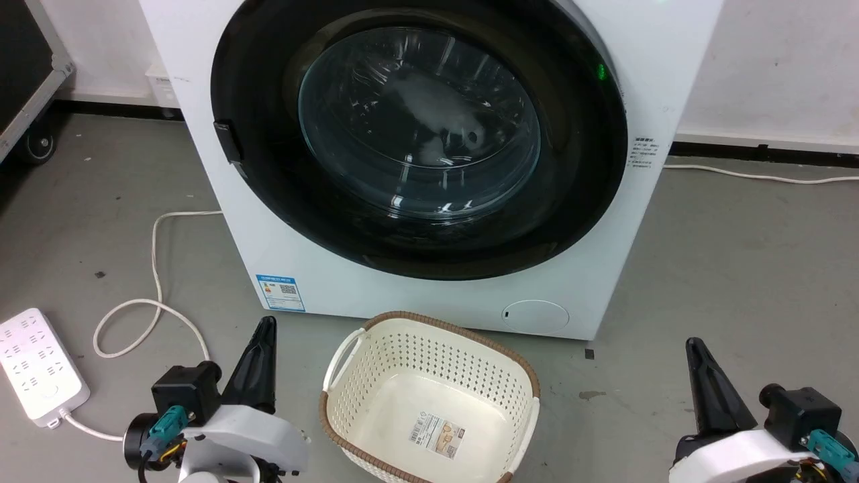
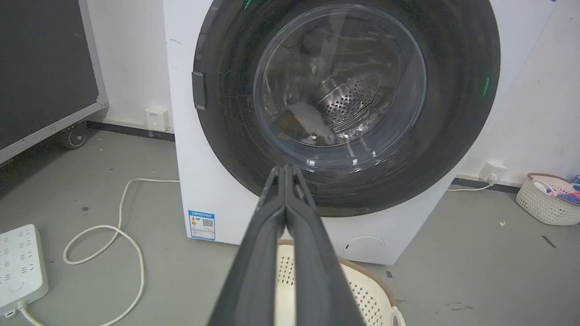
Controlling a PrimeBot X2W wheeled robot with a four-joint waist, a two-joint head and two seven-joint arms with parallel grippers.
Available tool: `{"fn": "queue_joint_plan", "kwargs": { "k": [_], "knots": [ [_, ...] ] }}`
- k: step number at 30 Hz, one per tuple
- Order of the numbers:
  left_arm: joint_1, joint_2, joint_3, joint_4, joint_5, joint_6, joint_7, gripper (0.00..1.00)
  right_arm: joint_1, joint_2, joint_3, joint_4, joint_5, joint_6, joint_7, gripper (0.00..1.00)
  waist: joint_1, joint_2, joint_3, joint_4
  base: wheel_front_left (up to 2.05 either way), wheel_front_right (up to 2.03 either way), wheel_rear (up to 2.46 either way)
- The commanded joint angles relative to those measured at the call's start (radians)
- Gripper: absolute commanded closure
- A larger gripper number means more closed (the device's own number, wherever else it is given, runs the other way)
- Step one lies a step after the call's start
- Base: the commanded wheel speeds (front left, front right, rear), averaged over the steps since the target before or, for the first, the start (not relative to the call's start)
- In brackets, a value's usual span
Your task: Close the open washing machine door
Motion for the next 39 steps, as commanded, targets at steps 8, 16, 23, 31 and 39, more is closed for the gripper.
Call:
{"fn": "queue_joint_plan", "kwargs": {
  "k": [8,16,23,31,39],
  "knots": [
    [0.018,-0.016,0.018,-0.018,0.036,-0.004,0.017,1.0,0.001,0.0,0.005,-0.017,-0.018,0.0,0.017,1.0,0.0,-0.0001,0.001,0.006,0.0,0.0,0.0],
    [0.026,-0.028,0.033,-0.034,0.07,-0.006,0.033,1.0,0.002,0.0,0.009,-0.03,-0.032,0.0,0.033,1.0,0.0,-0.0001,0.003,0.012,0.0,0.0,0.0],
    [0.032,-0.036,0.043,-0.045,0.093,-0.008,0.045,1.0,0.002,0.0,0.011,-0.039,-0.041,0.0,0.045,1.0,0.0,-0.0001,0.005,0.017,0.0,0.0,0.0],
    [0.041,-0.048,0.058,-0.061,0.126,-0.01,0.061,1.0,0.003,0.001,0.015,-0.052,-0.055,0.0,0.061,1.0,0.0,-0.0001,0.006,0.024,0.0,0.0,0.0],
    [0.048,-0.058,0.07,-0.074,0.153,-0.011,0.074,1.0,0.004,0.001,0.018,-0.062,-0.065,0.0,0.074,1.0,0.0,-0.0001,0.008,0.029,0.0,0.0,0.0]
  ]
}}
